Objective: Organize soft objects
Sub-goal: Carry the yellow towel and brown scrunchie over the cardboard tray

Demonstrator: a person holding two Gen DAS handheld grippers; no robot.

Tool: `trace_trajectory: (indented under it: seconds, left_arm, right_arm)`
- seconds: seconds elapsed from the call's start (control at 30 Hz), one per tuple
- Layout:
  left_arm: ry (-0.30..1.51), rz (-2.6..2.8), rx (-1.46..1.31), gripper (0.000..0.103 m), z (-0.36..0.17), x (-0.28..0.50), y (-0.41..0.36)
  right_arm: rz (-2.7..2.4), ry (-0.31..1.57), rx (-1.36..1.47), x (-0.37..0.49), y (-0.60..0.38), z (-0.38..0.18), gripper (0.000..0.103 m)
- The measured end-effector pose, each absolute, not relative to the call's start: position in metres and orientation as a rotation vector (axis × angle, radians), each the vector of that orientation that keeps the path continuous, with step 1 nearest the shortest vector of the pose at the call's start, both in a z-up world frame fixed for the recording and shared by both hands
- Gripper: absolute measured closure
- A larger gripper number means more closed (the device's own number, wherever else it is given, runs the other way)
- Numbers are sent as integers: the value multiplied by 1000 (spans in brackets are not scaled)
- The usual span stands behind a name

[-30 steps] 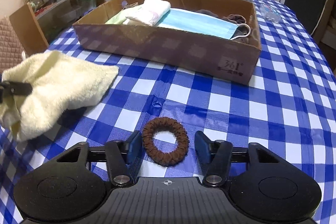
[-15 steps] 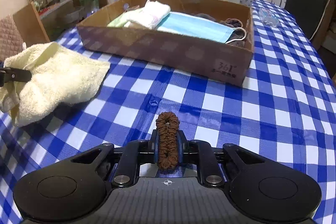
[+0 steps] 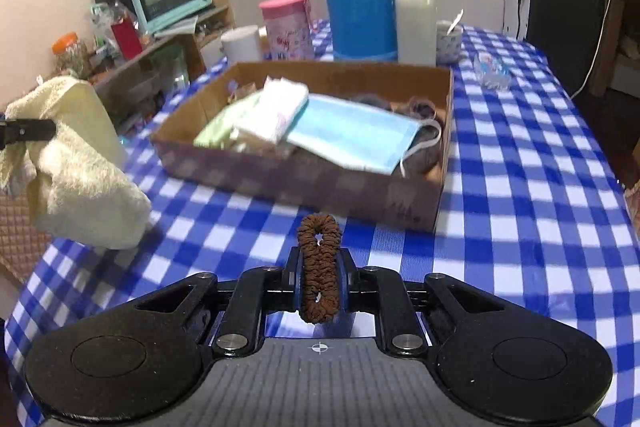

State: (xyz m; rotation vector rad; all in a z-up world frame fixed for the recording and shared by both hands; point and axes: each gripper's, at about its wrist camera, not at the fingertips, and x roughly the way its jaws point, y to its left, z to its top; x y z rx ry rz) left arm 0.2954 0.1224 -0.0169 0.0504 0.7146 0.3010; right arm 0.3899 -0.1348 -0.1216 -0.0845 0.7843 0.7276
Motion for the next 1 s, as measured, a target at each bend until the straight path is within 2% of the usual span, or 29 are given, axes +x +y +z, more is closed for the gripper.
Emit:
trace_trajectory:
  seconds: [0.33,0.53,0.67,1.0]
  left_arm:
    - [561,270,141,86,30,353,126]
    - [513,239,175,86,37,401,124]
    - [511,201,155,86,22,432,125]
    - [675,63,9,86,-63,484,124]
  right_arm:
    - [718,692,-50,431,-130,-87,86]
    - [695,663,-40,458,-126,-79,86]
    - [675,660,-35,474,-122,-79,86]
    - [651,709,-26,497,-113,-99,86]
